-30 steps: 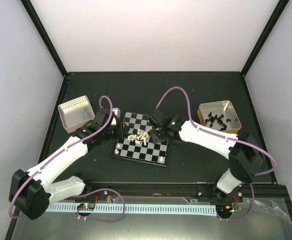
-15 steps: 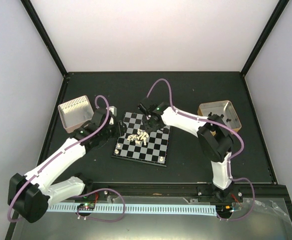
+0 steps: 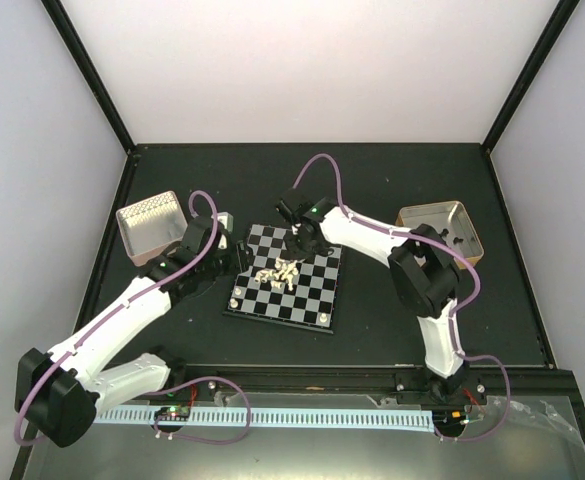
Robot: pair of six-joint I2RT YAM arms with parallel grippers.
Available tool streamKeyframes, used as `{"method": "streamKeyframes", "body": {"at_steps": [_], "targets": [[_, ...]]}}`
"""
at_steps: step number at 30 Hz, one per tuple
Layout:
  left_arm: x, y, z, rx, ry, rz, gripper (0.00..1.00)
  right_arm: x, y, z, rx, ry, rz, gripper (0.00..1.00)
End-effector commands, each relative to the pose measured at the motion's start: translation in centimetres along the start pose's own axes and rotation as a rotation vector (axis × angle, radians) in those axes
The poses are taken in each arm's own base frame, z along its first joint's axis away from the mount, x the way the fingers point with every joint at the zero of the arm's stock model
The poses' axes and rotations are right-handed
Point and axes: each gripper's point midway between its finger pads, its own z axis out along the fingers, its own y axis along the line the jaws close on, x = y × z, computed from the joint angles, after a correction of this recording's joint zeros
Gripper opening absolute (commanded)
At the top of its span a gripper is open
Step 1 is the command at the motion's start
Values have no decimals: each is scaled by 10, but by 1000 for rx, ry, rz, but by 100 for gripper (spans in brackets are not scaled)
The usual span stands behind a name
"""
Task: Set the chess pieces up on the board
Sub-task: Pick up the chess piece from the chessboard.
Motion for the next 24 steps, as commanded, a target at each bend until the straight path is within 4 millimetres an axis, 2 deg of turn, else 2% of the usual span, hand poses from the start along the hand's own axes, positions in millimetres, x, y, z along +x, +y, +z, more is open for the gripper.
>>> {"method": "streamKeyframes", "body": {"at_steps": [1,7,10,13,19,24], "targets": [[-3,0,-1,3,-8,-15,52,2,3,9,-12,35,-24,24],[-4,-1,-1,7,-8,-15,53,2,-4,14,5,55,-7,21],[-4,-2,-1,13,-5,-14,53,3,-8,17,14,68,-7,10],[-3,-3,0,16,-2,-15,53,3,-12,16,29,59,-8,7],[-3,-3,0,16,1,-14,53,3,-14,-3,15,11,-3,5],[-2,-4,1,23,6,-12,53,24,-22,-27,-1,-9,22,5]]}}
